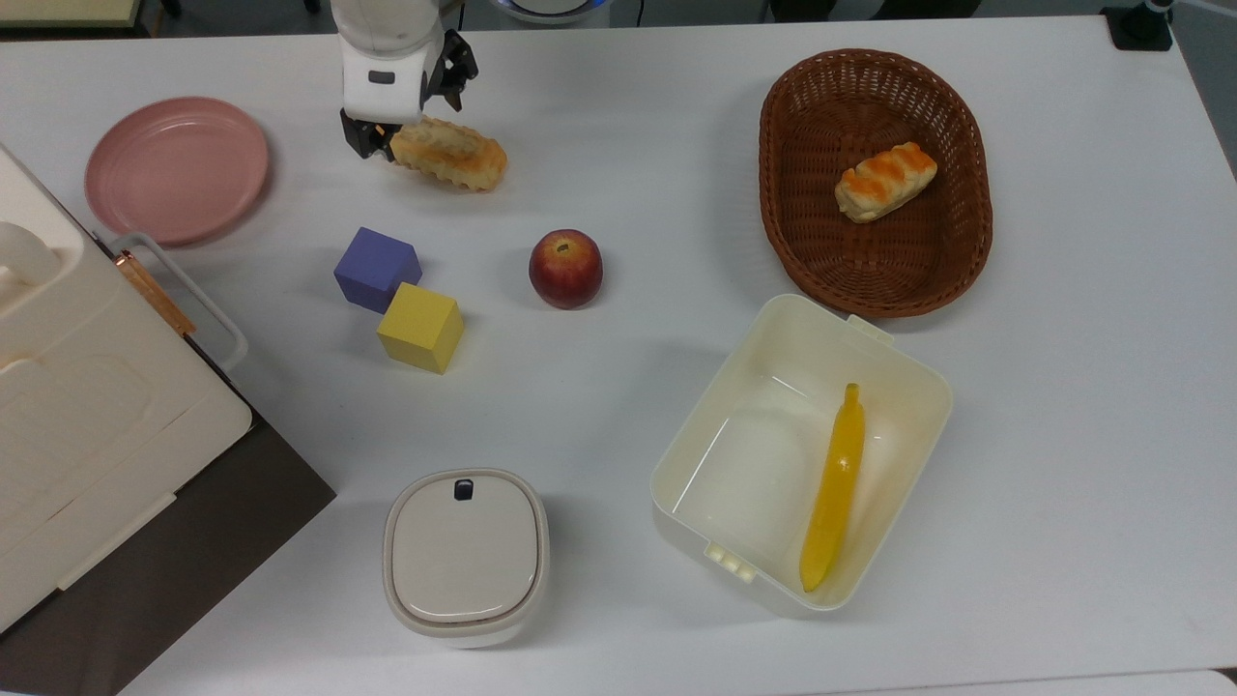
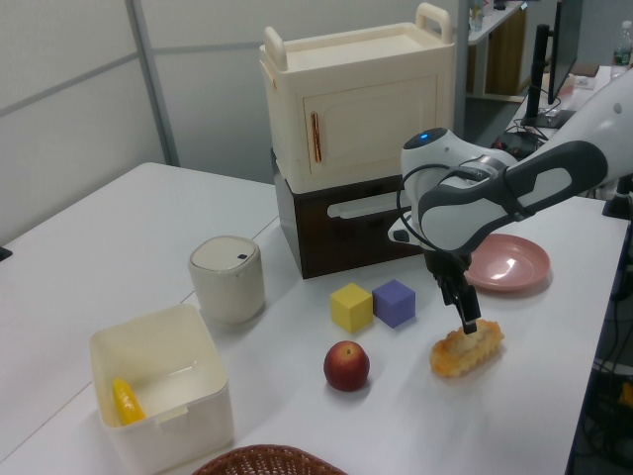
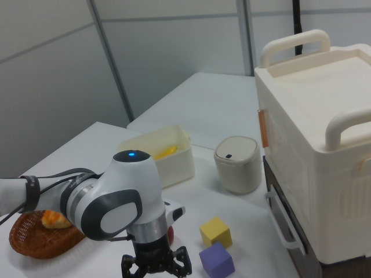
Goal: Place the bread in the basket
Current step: 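Lower the gripper onto the long bread roll and close on it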
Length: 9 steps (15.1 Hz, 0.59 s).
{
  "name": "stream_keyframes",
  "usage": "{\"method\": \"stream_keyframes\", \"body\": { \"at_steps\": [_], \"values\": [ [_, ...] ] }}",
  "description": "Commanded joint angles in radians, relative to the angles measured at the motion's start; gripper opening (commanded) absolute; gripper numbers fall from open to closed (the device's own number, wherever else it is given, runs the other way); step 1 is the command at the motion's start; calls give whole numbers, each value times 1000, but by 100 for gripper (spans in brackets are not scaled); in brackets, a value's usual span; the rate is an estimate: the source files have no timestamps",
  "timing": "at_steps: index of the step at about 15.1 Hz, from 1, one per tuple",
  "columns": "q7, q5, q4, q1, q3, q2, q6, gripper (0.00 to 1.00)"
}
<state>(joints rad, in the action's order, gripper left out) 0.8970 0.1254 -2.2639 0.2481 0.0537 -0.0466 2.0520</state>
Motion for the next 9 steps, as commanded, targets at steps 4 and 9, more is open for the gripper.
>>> {"method": "stream_keyframes", "body": {
  "at_steps": [4,9],
  "values": [
    [68,66,-48,3,0,-3,23,100],
    [105,126,-59,0,0,40,60,100]
  ]
}}
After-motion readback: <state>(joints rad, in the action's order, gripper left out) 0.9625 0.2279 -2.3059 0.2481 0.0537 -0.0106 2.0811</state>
